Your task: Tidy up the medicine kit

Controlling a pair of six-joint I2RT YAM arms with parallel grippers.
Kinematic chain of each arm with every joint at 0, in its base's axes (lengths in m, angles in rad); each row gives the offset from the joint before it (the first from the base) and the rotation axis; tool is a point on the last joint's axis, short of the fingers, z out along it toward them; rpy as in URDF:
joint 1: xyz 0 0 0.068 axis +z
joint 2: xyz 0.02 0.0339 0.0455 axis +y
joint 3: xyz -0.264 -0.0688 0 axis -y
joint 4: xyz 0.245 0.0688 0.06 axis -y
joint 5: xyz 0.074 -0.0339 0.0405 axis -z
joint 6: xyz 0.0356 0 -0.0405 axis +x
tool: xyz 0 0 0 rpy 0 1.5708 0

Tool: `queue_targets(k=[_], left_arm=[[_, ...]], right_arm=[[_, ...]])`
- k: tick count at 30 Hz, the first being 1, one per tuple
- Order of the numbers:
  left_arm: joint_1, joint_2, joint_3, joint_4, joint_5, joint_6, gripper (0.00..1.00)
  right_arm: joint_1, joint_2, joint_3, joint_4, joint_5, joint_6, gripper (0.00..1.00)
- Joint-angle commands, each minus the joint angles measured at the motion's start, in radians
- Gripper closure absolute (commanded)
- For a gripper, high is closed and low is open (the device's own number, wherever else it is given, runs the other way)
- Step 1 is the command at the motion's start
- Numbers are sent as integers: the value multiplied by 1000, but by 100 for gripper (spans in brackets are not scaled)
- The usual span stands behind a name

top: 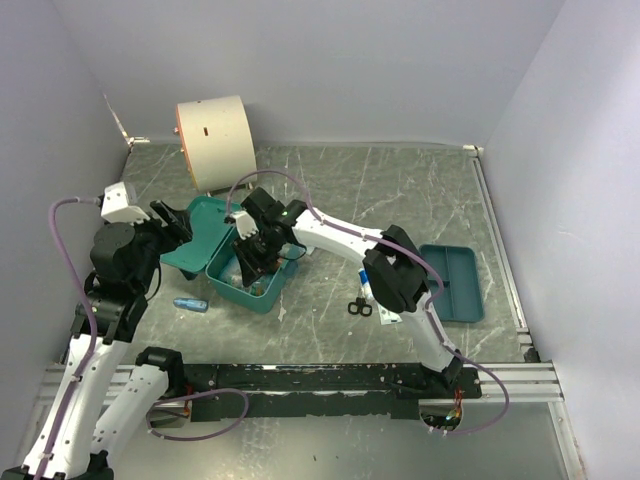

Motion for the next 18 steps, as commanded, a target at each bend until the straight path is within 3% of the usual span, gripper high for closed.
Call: queue_targets(k=[1, 5, 11, 18], left_arm=[[-2, 7, 36, 49, -15, 26, 22], [-2, 17, 45, 48, -10, 32, 22], [-2, 18, 48, 49, -4, 35, 22], [-2, 13, 65, 39, 5, 35, 22]], right_arm=[[-4, 5, 32, -10, 102, 12, 61], [-4, -27, 28, 19, 203, 29, 54], [-4, -92, 4, 79, 335, 34, 58], [-10, -225, -52, 191, 313, 42, 54]])
